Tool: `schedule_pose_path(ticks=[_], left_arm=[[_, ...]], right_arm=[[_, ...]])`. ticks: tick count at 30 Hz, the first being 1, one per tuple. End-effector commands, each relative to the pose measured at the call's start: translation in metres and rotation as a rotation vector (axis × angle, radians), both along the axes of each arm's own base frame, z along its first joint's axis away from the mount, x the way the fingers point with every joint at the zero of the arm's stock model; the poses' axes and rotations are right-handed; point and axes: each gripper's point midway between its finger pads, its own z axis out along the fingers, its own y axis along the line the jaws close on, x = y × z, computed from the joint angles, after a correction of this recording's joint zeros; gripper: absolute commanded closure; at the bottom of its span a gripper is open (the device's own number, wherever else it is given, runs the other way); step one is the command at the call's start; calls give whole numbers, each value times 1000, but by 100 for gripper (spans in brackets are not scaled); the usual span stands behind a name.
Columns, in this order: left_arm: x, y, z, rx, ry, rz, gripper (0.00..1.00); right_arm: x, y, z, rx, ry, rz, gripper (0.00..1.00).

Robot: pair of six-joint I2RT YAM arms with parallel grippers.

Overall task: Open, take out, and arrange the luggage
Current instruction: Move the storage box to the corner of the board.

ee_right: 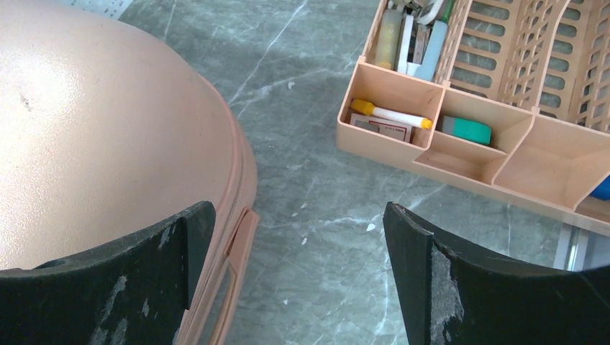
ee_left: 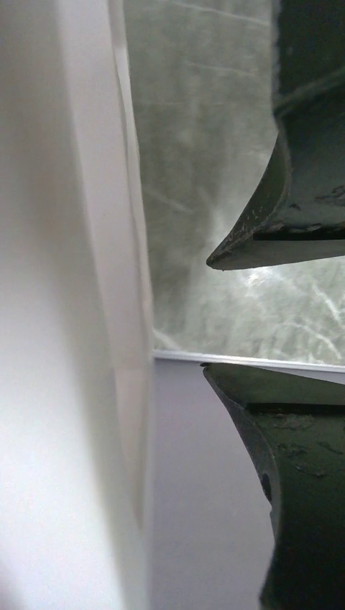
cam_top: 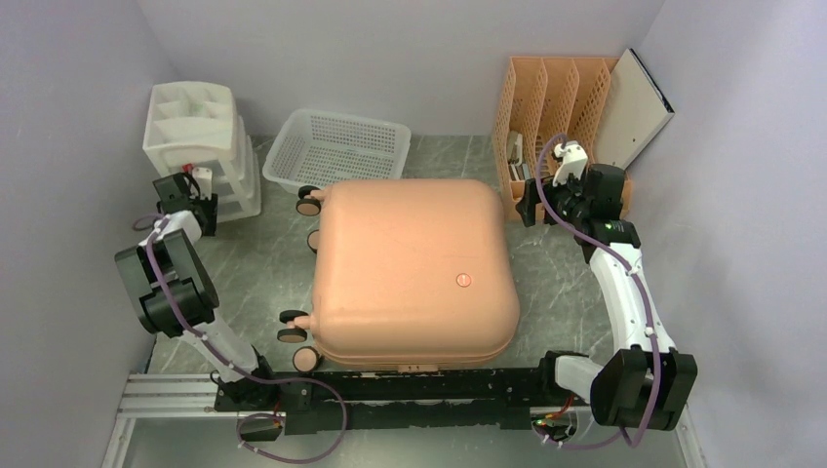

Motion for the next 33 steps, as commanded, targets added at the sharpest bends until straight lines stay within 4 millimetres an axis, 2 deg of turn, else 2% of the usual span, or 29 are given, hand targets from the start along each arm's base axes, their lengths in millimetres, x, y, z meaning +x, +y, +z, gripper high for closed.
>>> schedule_pose_path(ticks=[1,5,13,15,18,20,23,31,33], left_arm=[[23,19,18,-15,-75,112,43],[23,23,25,7,-105,142,43],[21,28,8,-4,-61,185,41],[20,20,10,-32,-74,171,42],[19,4,25,-50,-135,126,42],[21,-4,35,-20,-164,114,42],[27,-9,39,21,-159,121,42],[49,5,22,22,-98,208,43],[51,10,26,42,-106,228,43]], right_arm=[[3,0,11,16,-23,0,7],[4,0,9,16,-20,3,8],[4,1,8,19,-14,8,8],[3,1,9,19,-17,8,8],[3,1,9,18,-18,7,8],[4,2,8,22,-15,12,8],[4,2,7,24,-7,14,8],[3,1,8,24,-13,6,8],[3,1,8,24,-14,8,8]])
